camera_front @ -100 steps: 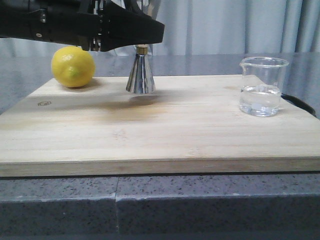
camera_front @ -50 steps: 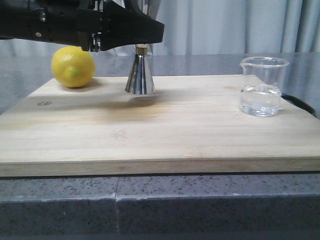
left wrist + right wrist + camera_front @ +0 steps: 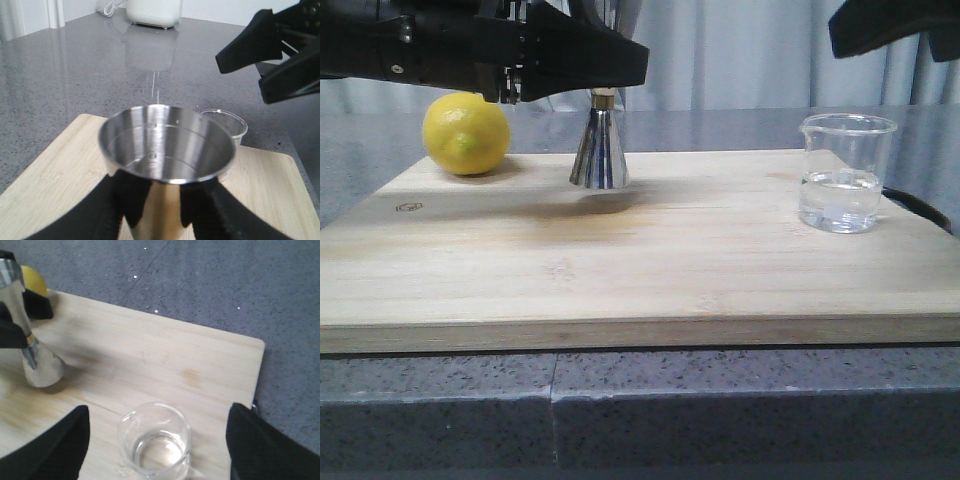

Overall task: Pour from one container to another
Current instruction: 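Reach the right gripper to the glass beaker and grasp it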

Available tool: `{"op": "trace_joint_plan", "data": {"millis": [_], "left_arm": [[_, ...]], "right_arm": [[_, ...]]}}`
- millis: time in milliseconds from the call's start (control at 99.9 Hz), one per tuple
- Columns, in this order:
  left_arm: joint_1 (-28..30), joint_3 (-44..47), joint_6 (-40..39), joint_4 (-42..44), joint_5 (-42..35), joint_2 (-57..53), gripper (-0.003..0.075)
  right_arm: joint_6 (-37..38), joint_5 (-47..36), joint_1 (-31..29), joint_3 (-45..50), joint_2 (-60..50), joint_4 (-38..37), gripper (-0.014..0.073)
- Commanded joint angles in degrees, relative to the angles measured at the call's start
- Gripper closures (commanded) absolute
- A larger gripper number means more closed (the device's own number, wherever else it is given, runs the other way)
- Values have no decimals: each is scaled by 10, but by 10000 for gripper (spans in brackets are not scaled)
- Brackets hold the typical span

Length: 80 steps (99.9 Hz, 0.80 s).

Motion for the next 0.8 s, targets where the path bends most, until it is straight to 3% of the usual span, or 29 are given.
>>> {"op": "trace_joint_plan", "data": {"millis": [0,340,791], "left_arm": [[-5,-17,-4,-47,57,-22,524],[-5,-17,-4,-47,57,-22,524],[-5,-17,-4,-47,57,-22,524]], "right_arm": [[-5,-99,25,22,-26,7,102],[-3,-362,65,191,-34,7,102],[37,-475,70,205,60,-40,102]]}}
